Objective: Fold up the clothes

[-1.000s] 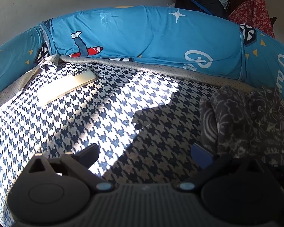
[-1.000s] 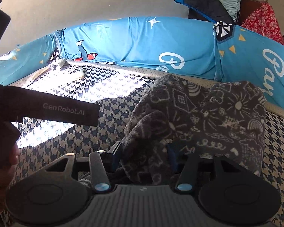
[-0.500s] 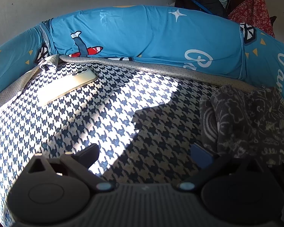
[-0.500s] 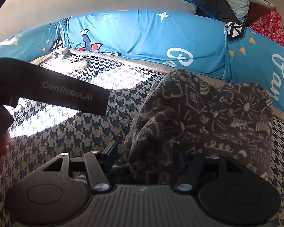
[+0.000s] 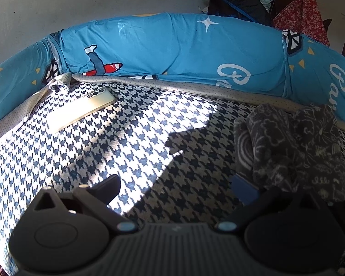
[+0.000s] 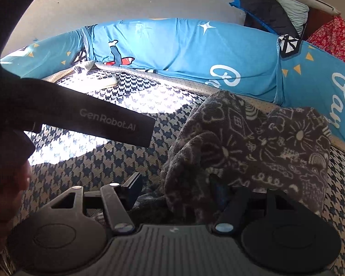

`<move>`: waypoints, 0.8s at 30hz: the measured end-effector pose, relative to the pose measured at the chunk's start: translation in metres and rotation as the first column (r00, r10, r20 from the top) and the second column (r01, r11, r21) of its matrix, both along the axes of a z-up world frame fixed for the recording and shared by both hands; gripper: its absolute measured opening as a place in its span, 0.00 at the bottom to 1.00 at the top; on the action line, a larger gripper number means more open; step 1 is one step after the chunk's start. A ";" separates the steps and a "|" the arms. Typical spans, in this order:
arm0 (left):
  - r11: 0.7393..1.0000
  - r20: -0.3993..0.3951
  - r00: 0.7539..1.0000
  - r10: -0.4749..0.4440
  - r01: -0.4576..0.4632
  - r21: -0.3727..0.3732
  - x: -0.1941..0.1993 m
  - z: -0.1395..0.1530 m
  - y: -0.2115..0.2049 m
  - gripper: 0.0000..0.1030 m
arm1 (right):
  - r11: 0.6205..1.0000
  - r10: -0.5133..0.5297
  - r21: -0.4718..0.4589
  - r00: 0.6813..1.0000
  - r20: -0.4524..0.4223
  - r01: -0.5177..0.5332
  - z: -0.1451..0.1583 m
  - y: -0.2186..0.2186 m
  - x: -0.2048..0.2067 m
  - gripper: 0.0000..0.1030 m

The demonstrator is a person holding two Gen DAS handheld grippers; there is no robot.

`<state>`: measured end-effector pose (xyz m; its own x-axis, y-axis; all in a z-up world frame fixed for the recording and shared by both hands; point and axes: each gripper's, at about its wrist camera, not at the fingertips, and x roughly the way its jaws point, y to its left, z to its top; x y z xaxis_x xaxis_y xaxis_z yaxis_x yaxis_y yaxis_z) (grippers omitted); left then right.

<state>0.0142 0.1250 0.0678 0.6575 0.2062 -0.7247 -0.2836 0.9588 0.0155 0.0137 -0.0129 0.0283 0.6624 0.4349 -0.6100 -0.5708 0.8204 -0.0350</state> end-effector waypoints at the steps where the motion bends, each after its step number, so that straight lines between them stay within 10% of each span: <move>1: 1.000 0.001 1.000 -0.001 0.001 0.002 -0.001 0.001 -0.001 1.00 | 1.000 0.004 0.001 1.000 0.001 -0.004 0.001 -0.001 -0.002 0.62; 24: 0.998 0.009 0.998 -0.056 0.056 0.025 -0.019 0.012 -0.024 1.00 | 0.996 -0.089 -0.020 0.996 -0.021 0.089 0.015 -0.026 -0.049 0.63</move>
